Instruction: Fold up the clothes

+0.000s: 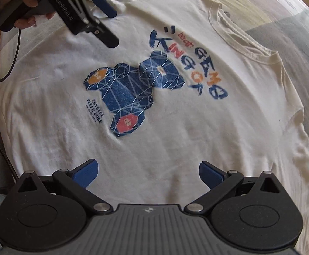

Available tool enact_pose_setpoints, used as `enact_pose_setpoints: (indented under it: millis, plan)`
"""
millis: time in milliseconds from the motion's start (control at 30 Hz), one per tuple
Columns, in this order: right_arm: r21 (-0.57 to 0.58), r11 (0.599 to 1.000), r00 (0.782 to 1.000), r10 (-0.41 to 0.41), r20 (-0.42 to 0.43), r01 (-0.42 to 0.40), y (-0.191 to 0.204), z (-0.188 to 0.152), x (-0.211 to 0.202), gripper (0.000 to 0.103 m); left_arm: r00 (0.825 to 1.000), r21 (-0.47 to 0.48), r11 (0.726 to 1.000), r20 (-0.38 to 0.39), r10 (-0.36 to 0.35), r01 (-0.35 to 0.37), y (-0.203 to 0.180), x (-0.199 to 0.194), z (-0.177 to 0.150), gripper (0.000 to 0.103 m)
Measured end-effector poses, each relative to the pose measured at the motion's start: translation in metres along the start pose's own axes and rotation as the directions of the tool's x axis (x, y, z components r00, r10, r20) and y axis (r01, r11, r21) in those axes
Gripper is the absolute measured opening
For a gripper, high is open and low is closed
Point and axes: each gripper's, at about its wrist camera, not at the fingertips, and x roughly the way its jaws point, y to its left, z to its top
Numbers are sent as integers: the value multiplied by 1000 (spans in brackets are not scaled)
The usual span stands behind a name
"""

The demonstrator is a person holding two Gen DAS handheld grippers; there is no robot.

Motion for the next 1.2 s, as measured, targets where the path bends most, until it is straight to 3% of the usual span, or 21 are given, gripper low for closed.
enact_pose_setpoints:
  millis: [333,500,567,700,867,1033,1133,1200]
  plan:
    - [-8,999,998,-31,58,31,-126,133,25,103,998,-29,1000,63,7,-5,0,-1,-8,102]
    - [-9,997,992,-78,94,79,-147,167,40,103,996,-87,996,84,37,-30,6,-8,-8,102]
    - [23,999,993,-50,109,48,-150,169,41,103,994,-86,995,85,65,-57,10,-12,-6,101]
    - [33,999,991,-9,135,4,-142,149,39,103,989,-46,993,95,115,-111,22,-22,9,100]
    - [129,989,989,49,142,-67,-128,91,34,103,981,61,986,134,144,-153,34,-22,62,97]
    - [233,965,981,77,179,-119,-106,39,33,103,986,136,985,143,86,-106,36,9,144,69]
    - [265,955,974,80,212,-136,-90,21,33,103,993,199,977,107,55,-75,31,42,182,54]
    - [264,956,972,65,225,-125,-83,16,33,103,996,263,962,64,54,-69,26,64,195,51]
